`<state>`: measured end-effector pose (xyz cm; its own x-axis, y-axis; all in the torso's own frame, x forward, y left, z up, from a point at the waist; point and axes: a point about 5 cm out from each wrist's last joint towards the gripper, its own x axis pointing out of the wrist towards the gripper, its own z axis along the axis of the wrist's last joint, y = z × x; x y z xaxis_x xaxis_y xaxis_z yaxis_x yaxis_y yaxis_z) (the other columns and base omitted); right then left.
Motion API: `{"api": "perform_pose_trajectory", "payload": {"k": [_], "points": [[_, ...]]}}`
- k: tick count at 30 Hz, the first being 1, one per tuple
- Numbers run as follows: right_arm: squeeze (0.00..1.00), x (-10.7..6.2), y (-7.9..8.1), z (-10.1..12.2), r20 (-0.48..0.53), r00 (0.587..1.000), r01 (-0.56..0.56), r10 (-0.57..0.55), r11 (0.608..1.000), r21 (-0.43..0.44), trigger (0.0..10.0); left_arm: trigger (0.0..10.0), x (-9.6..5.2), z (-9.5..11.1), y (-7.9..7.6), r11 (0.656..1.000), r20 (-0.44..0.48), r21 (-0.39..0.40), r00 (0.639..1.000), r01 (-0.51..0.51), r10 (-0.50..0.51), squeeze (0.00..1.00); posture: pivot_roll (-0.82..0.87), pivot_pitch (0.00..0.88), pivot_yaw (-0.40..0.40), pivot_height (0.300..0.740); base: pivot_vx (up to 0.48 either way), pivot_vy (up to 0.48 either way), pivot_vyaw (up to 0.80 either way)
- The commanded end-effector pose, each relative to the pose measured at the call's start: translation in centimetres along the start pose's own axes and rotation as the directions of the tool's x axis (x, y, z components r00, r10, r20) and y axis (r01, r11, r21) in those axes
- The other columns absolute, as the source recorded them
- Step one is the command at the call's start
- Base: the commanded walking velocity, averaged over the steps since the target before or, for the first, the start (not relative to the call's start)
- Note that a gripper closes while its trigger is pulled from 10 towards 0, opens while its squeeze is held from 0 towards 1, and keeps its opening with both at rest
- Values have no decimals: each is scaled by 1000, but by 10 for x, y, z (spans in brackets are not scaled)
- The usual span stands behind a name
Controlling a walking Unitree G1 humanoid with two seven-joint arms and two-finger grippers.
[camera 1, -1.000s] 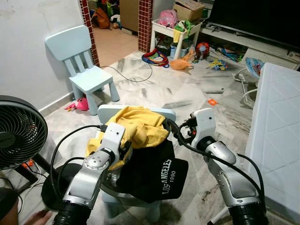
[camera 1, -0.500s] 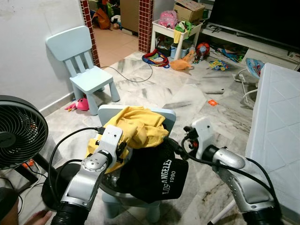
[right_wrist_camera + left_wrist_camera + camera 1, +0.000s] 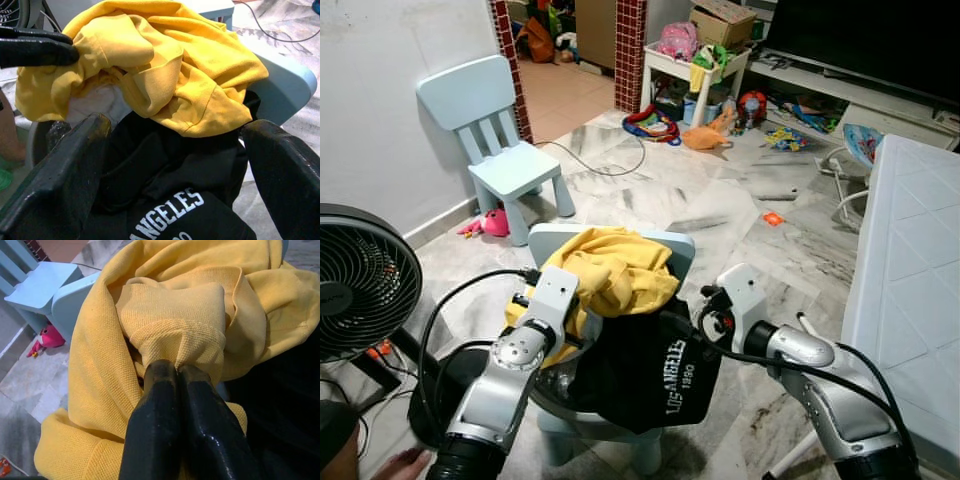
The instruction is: Hang hanger
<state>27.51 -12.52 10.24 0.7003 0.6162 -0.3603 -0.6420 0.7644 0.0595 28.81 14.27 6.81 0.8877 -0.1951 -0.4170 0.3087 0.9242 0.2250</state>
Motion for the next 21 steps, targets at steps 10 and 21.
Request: {"api": "perform_pose_trajectory", "payload": {"k": [10,21], "points": [[0,0,2,8,24,1000,-3,3,1000,-16,10000,0,-2,11,-12,999,132,17,991,32,-34,0,-13,42,-60,740,0,0,0],[0,0,1,8,33,999,3,-3,1000,-16,10000,0,-23,52,-40,969,454,188,861,159,-229,0,-10,45,-63,740,0,0,0]]}}
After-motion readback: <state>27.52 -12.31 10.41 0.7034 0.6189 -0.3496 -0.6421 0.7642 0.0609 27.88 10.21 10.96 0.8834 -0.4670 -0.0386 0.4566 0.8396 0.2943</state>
